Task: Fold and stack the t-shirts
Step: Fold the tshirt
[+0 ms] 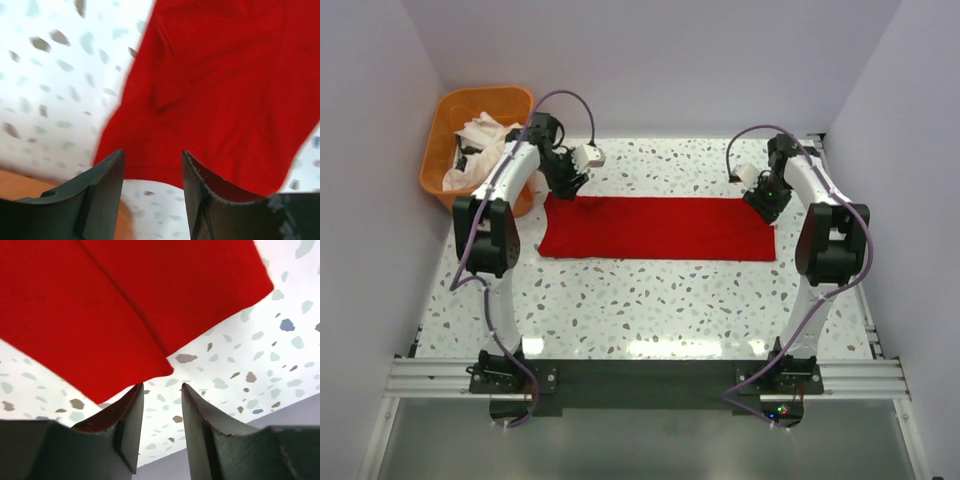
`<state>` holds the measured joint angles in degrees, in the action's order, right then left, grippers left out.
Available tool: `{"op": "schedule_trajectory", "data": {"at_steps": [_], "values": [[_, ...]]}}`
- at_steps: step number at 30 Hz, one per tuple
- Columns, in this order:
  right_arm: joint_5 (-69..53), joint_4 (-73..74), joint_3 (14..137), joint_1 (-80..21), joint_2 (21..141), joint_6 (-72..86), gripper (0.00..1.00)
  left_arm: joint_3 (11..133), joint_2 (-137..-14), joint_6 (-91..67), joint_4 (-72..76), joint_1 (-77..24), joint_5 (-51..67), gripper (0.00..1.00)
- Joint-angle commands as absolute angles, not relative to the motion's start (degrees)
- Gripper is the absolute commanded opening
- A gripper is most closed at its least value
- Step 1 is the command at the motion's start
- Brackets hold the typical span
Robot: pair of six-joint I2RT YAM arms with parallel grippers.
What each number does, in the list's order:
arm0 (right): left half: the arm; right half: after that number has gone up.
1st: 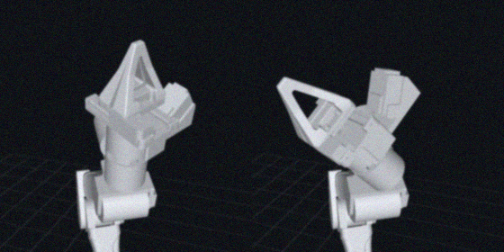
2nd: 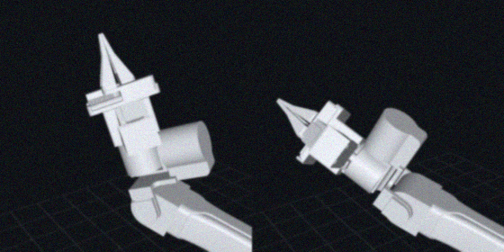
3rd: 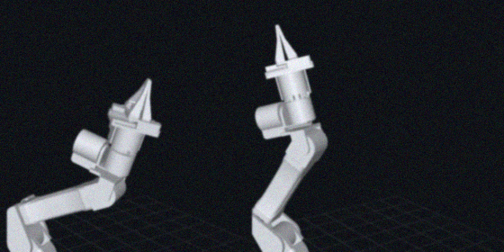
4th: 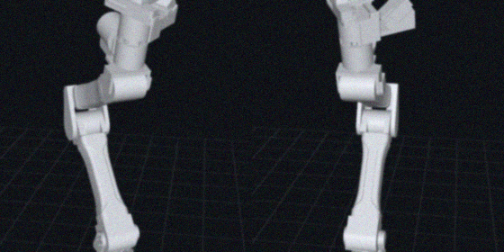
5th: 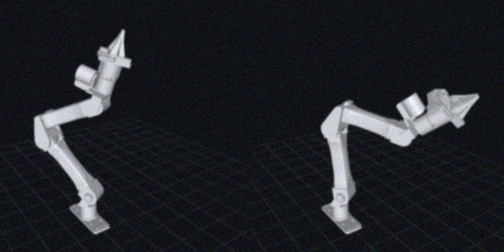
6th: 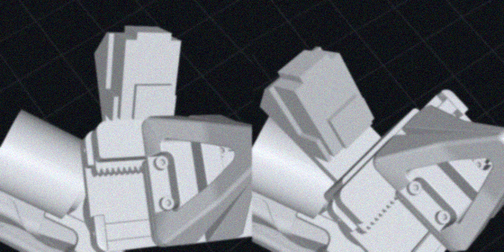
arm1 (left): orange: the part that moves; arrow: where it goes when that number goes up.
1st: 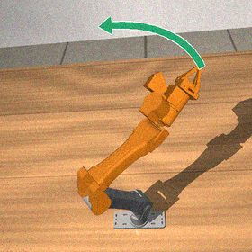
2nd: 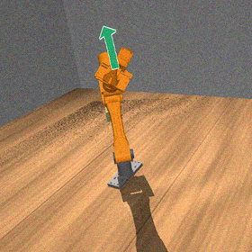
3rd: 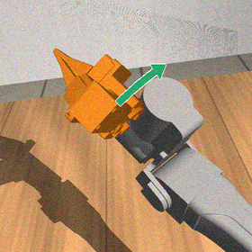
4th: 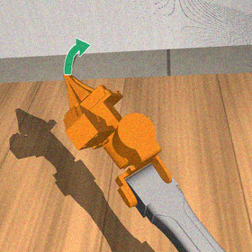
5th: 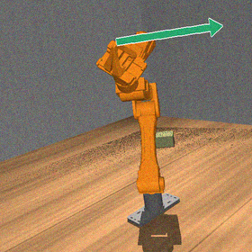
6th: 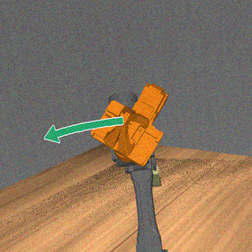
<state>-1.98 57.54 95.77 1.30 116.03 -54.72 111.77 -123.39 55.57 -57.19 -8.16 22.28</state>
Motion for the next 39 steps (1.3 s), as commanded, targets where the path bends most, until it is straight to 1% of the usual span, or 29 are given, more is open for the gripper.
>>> {"op": "schedule_trajectory", "data": {"at_steps": [1, 2, 3, 4, 6, 8, 13, 17, 20, 22, 23, 24, 28, 29, 30, 33, 35, 36, 39], "values": [[-5.9, 62.4, 95.6, 0.6, 112.0, -49.8, 0.37, 105.1, -115.8, 47.6, -58.0, -7.5, 29.0, 0.53], [-6.8, 62.5, 94.8, 0.4, 112.0, -49.0, 0.35, 100.2, -114.8, 46.6, -57.5, -7.5, 30.4, 0.52], [-7.2, 62.7, 93.4, 0.5, 112.1, -48.5, 0.31, 98.1, -113.6, 45.4, -56.7, -7.5, 30.8, 0.52], [-7.5, 62.5, 92.8, 0.4, 112.7, -48.1, 0.29, 93.9, -113.0, 44.7, -56.1, -7.5, 31.0, 0.50], [-8.1, 61.9, 91.2, 0.4, 112.9, -47.0, 0.27, 90.2, -111.5, 42.5, -53.3, -7.5, 30.9, 0.50], [-7.8, 60.7, 89.9, 0.4, 113.4, -46.3, 0.26, 85.3, -110.7, 41.6, -50.5, -7.5, 30.1, 0.50], [-4.1, 55.6, 85.6, 0.4, 116.3, -46.4, 0.25, 77.4, -110.5, 38.7, -45.5, -7.5, 27.0, 0.48], [-0.9, 51.3, 82.7, 0.4, 117.1, -47.3, 0.24, 73.3, -110.7, 37.8, -43.3, -7.5, 24.8, 0.46], [-1.7, 52.7, 81.5, 0.4, 115.9, -49.1, 0.24, 71.3, -109.6, 38.1, -44.3, -7.5, 25.7, 0.45], [-5.8, 56.5, 83.2, 0.4, 113.0, -49.3, 0.27, 73.5, -107.7, 38.1, -45.3, -7.5, 27.4, 0.47], [-10.2, 58.1, 84.5, 0.4, 112.0, -48.5, 0.30, 74.9, -107.0, 38.0, -45.9, -7.4, 29.9, 0.48], [-12.5, 59.0, 87.7, 0.4, 110.6, -47.8, 0.32, 76.4, -105.8, 37.4, -45.6, -7.4, 31.0, 0.49], [-22.9, 61.3, 97.6, -1.6, 111.4, -44.0, 0.38, 86.3, -105.9, 33.2, -41.3, -7.5, 33.1, 0.57], [-24.5, 61.0, 99.3, -2.2, 111.9, -42.7, 0.42, 87.8, -106.4, 32.4, -39.7, -7.4, 33.1, 0.60], [-27.7, 60.7, 102.3, -2.7, 112.3, -42.2, 0.45, 89.2, -107.9, 32.3, -39.0, -7.5, 32.7, 0.63], [-30.3, 57.6, 107.1, -6.1, 115.0, -39.8, 0.48, 95.3, -112.0, 33.7, -38.1, -7.5, 31.4, 0.66], [-31.8, 54.9, 110.7, -8.7, 117.7, -37.5, 0.49, 96.6, -114.2, 34.9, -37.1, -7.5, 31.9, 0.67], [-33.0, 54.1, 112.0, -9.5, 119.0, -36.9, 0.50, 97.0, -114.6, 35.1, -36.5, -7.5, 32.4, 0.70], [-34.9, 49.4, 116.6, -13.1, 123.2, -33.8, 0.55, 96.9, -115.6, 36.8, -34.3, -7.6, 34.3, 0.74]]}}
